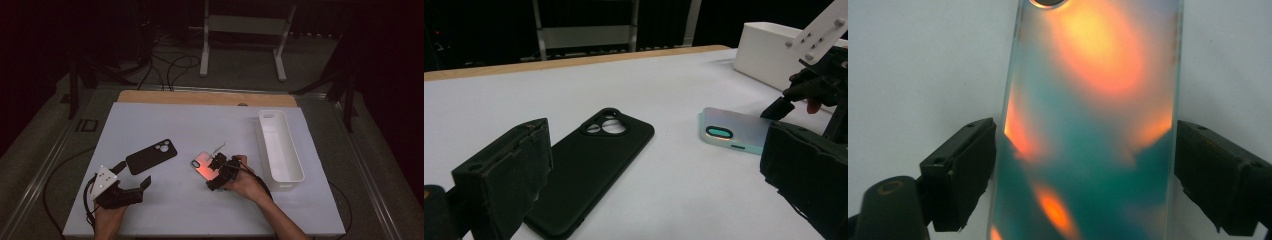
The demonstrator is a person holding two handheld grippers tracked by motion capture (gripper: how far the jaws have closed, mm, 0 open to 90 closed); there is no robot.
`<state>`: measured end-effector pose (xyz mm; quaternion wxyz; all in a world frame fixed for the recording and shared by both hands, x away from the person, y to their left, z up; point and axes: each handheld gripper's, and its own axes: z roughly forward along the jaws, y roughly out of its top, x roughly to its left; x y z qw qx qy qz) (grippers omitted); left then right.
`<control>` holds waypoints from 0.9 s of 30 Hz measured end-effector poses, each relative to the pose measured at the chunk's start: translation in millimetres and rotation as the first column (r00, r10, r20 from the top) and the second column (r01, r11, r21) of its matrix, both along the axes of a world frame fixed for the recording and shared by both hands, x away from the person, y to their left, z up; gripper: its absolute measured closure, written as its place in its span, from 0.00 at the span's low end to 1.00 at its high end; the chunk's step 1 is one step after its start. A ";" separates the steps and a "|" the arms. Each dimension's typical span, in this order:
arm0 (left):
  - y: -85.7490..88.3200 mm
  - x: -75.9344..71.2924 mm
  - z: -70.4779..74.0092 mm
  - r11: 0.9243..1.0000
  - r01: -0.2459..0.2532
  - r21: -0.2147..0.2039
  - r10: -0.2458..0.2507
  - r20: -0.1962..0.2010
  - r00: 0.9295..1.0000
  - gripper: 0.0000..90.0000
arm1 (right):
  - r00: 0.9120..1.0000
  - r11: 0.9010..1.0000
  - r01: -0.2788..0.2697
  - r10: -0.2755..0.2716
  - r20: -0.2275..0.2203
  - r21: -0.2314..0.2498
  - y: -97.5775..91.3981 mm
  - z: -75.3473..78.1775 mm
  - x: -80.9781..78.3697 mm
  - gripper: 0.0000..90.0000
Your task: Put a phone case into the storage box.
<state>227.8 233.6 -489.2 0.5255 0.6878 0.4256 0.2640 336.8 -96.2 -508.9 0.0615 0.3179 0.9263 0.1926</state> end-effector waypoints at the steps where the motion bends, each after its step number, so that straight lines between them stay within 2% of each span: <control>1: -0.2 0.2 -0.1 1.000 0.000 0.001 0.000 -0.001 1.000 0.01 | 1.000 1.000 -0.001 0.001 0.001 -0.002 0.2 -0.1 0.1 0.14; 12: -1.2 0.5 -0.6 1.000 0.003 0.003 -0.003 -0.004 1.000 0.01 | 1.000 1.000 -0.003 0.003 -0.013 -0.003 0.0 0.3 1.8 0.14; 16: -1.5 0.6 -0.7 1.000 0.004 0.005 -0.004 -0.005 1.000 0.01 | 1.000 1.000 0.002 -0.002 -0.016 -0.017 1.6 0.7 2.2 0.15; 27: -1.1 1.4 -1.4 1.000 0.002 0.007 -0.002 -0.016 1.000 0.01 | 1.000 1.000 0.009 -0.009 0.001 0.006 -0.3 1.5 -0.7 0.18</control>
